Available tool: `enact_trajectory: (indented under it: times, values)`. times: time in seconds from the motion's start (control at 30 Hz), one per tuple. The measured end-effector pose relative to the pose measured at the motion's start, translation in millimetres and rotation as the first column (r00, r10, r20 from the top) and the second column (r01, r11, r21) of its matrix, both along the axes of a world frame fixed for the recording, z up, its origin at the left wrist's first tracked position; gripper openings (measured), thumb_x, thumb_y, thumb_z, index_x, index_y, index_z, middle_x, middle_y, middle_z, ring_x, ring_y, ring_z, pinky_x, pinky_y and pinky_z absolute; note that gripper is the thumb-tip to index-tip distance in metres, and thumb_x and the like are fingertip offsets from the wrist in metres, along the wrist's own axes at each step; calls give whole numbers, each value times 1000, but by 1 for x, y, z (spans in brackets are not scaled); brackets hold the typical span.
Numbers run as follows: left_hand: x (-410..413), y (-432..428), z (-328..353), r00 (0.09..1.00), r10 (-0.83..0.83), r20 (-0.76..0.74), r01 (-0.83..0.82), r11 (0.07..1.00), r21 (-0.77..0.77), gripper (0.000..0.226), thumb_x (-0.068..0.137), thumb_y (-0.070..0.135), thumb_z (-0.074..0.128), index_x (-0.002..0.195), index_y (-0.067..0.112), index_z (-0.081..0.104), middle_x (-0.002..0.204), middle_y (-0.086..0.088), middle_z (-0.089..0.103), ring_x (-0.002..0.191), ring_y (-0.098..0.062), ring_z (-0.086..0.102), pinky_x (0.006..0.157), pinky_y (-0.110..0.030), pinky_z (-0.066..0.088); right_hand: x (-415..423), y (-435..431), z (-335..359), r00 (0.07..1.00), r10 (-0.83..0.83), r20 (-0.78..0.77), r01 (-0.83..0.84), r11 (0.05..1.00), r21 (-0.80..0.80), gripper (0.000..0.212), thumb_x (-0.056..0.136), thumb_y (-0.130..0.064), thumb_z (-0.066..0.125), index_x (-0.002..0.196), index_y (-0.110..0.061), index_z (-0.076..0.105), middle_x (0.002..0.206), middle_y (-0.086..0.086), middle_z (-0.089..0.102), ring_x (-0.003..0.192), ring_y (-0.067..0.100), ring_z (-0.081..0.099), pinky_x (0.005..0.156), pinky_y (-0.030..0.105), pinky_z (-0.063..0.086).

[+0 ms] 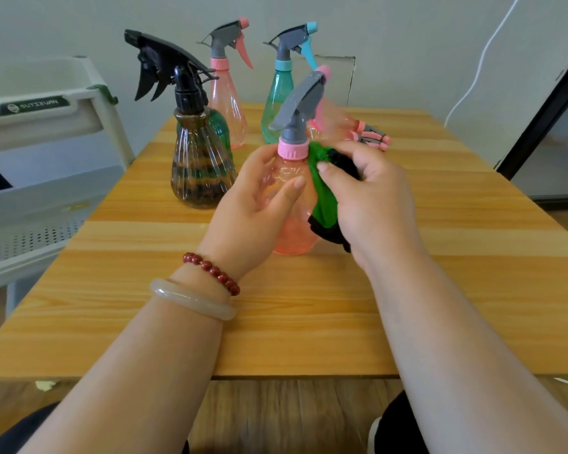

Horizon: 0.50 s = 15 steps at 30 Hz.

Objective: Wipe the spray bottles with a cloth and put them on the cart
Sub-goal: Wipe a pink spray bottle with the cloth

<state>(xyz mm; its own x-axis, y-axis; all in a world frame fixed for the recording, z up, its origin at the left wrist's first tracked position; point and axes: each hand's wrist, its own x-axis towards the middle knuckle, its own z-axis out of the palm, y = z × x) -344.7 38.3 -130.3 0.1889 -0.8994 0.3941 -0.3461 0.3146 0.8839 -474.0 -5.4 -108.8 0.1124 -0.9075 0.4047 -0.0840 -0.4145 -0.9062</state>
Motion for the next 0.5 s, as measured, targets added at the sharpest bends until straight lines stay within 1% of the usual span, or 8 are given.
enact_trajectory:
  times: [0.07,0.1,0.13,0.17,0.27,0.37,0.47,0.5]
  values:
    - [-1,0,1,1000,-4,3,4,1000,-5,39,100,24,56,138,26,46,129,14,61,117,7,56,99,-14,46,2,1,2,994,35,100,-31,999,-36,25,91,-13,66,99,-38,67,102,-18,71,104,1,65,96,32,52]
    - [-2,1,1,1000,-7,6,7,1000,-4,39,100,23,55,138,26,46,129,14,61,116,9,56,98,-11,45,3,2,3,989,46,138,-40,998,-46,27,90,-13,66,99,-39,66,103,-20,71,106,1,64,99,34,51]
    - [-3,1,1,1000,-7,18,7,1000,-6,40,100,24,55,139,26,46,131,14,60,118,8,55,99,-11,44,5,2,3,988,45,151,-37,998,-53,28,90,-15,66,99,-40,65,104,-23,70,108,0,64,100,36,51]
    - [-4,2,1,1000,-6,30,6,1000,-8,41,101,24,55,141,24,46,132,13,60,120,7,55,101,-12,43,6,2,3,988,37,147,-28,998,-56,27,90,-16,66,100,-41,64,104,-23,70,107,1,64,100,38,51]
    - [-3,1,-2,999,-1,32,1,1000,-19,42,101,24,55,142,22,46,131,13,61,119,7,56,97,-10,44,5,3,1,995,21,101,-15,998,-55,19,88,-18,67,95,-36,67,98,-12,73,98,6,68,93,41,55]
    - [1,-1,-2,998,35,51,-34,999,-14,41,101,28,54,141,27,47,130,18,61,120,7,55,99,-13,44,4,6,2,999,33,12,-31,993,-112,16,85,-16,71,95,-29,70,95,-9,72,94,10,69,87,37,57]
    - [2,-2,-1,996,50,78,-50,999,-4,37,100,33,54,135,39,45,126,25,59,118,11,52,98,-8,41,7,1,2,999,-30,9,31,991,-130,23,87,-13,71,91,-35,65,91,-18,69,92,-2,65,86,23,53]
    - [2,-2,-1,995,49,88,-50,999,1,39,100,34,55,137,39,44,126,26,58,118,12,52,97,-8,41,8,-1,3,998,-52,22,54,992,-115,24,88,-15,70,91,-38,63,92,-18,69,93,-3,65,87,23,53]
